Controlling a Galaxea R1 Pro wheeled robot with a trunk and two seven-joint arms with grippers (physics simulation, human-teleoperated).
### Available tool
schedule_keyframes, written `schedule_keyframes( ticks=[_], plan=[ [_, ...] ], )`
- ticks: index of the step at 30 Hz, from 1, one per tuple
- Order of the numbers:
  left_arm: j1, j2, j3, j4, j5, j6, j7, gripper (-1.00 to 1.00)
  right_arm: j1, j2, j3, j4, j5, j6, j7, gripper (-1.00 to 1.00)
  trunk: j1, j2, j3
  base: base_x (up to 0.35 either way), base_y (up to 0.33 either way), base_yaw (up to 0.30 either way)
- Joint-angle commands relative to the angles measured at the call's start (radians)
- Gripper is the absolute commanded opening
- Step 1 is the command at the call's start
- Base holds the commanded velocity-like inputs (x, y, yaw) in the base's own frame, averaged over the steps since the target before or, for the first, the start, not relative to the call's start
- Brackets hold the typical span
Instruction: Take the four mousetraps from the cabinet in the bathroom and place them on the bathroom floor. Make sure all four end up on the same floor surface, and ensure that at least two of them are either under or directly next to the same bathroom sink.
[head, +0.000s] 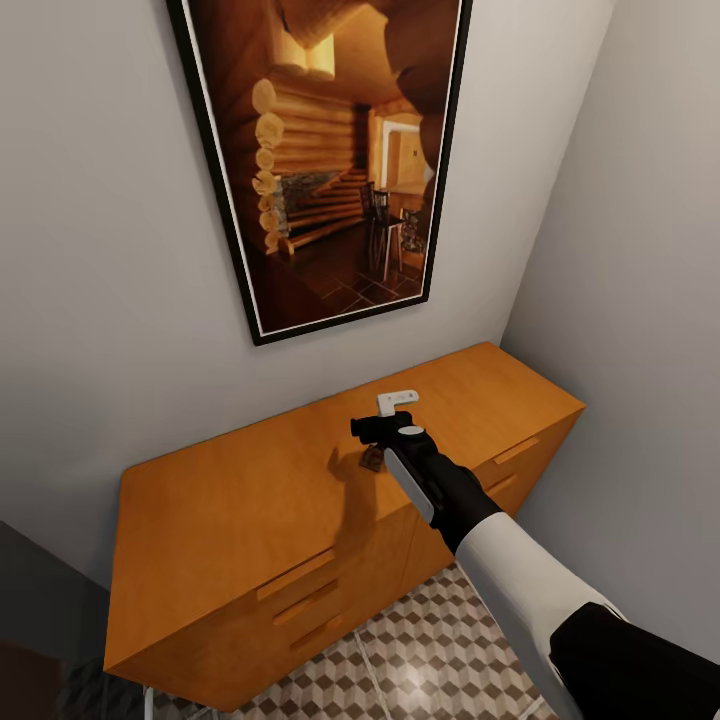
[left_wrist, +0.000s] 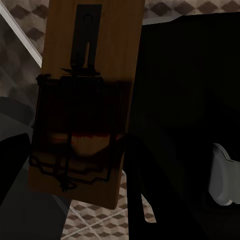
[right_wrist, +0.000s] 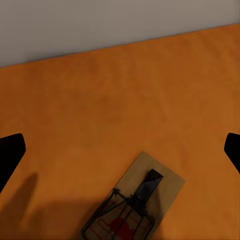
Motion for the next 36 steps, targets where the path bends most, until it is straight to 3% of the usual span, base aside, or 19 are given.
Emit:
schedule_keyframes(
  ticks=[1,36],
  plan=[
    [-0.001,-0.001,-0.008,0.004,0.009,-0.006,-0.004,-1.0,-0.001,0.0,0.002,-0.001,-0.01,0.003,-0.009,1.0,0.001,-0.002,-0.002,0.0,0.0,0.0],
    [-0.001,-0.001,-0.008,0.004,0.009,-0.006,-0.004,-1.0,-0.001,0.0,0.002,0.089,-0.011,-0.002,-0.008,1.0,0.001,-0.002,-0.002,0.0,0.0,0.0]
  ],
)
